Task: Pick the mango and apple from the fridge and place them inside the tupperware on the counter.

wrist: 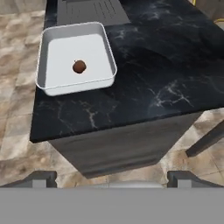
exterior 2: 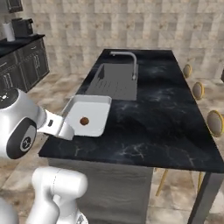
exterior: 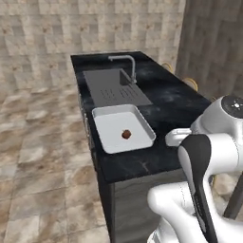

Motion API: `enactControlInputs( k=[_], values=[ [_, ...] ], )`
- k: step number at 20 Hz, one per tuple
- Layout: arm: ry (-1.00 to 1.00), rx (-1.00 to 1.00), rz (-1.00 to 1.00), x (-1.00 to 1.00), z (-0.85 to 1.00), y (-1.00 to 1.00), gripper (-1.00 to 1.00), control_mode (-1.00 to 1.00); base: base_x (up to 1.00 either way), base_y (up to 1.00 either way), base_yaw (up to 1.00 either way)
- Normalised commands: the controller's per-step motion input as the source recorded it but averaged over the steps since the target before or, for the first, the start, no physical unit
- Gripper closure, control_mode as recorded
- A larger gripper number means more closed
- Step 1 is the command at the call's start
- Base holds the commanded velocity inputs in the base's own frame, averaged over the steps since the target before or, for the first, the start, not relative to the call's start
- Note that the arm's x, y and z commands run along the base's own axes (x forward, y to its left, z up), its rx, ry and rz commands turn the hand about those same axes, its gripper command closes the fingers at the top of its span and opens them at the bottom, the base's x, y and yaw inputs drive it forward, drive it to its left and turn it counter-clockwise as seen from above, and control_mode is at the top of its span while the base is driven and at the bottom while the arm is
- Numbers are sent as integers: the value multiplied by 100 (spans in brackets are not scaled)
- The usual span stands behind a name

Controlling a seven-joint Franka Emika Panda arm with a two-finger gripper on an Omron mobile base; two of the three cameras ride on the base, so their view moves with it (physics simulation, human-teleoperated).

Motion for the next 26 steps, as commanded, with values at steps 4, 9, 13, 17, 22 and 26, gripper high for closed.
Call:
enactControlInputs(
  k=[4,9,13,17,22,26],
  values=[
    [0,0,0,0,0,0,-100,100,-43,0,-100],
    [0,0,0,0,0,0,-100,100,-27,0,-100],
    [0,0,0,0,0,0,-100,100,-1,0,-100],
    [0,0,0,0,0,0,-100,100,9,-14,-100],
    [0,0,0,0,0,0,-100,100,13,-41,-100],
    [0,0,0,0,0,0,-100,100,34,-12,-92]
  ],
)
